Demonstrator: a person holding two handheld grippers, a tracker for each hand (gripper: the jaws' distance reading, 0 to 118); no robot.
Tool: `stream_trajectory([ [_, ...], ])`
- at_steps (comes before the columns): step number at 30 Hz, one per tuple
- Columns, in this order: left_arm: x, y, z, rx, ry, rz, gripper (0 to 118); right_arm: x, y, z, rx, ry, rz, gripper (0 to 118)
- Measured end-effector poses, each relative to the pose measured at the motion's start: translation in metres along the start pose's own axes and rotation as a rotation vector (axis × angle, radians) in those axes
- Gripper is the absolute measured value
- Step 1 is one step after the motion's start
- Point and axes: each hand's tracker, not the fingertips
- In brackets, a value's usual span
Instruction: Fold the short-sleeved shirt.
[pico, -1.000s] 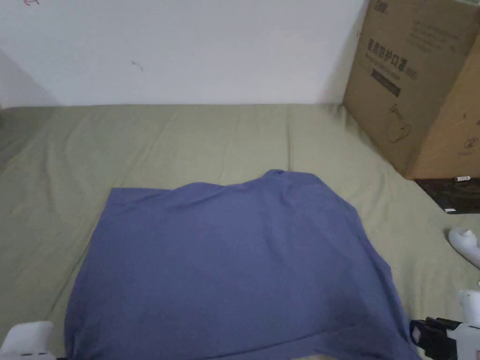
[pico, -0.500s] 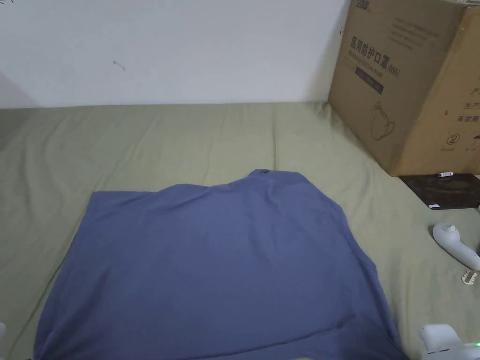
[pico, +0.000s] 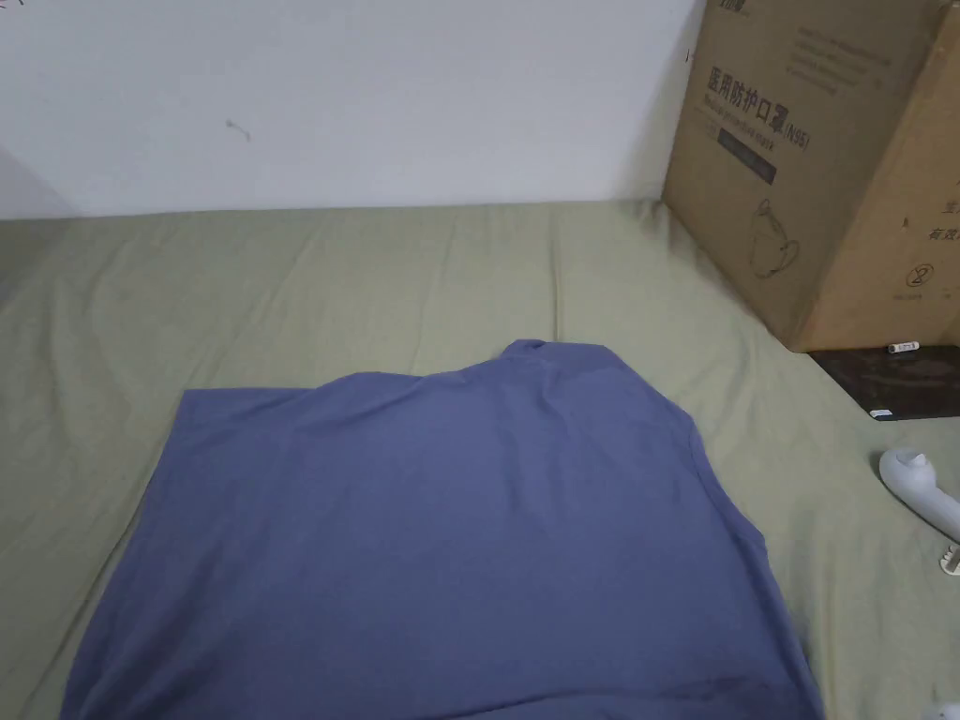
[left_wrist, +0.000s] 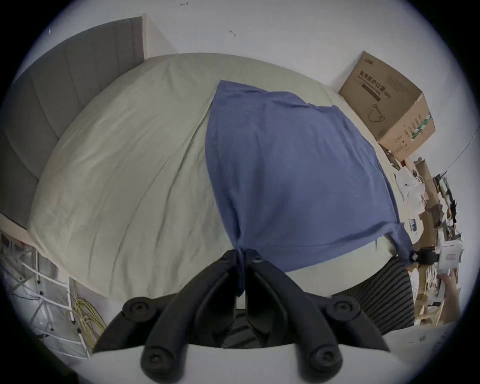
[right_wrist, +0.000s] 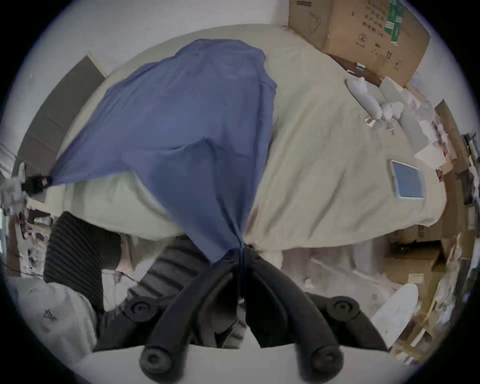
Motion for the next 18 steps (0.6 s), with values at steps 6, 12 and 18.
stream_trajectory([
  [6, -0.001, 0.012, -0.008, -0.004, -0.005, -0.007, 5, 0.004, 0.016, 0.017, 0.110, 0.070, -0.061, 1],
  [12, 0.000, 0.009, -0.018, -0.029, 0.006, -0.014, 5, -0.003, 0.039, -0.013, 0.135, 0.105, -0.048, 47],
  [18, -0.003, 0.009, -0.017, -0.019, -0.005, 0.016, 5, -0.002, 0.054, -0.025, 0.140, 0.127, -0.077, 0],
])
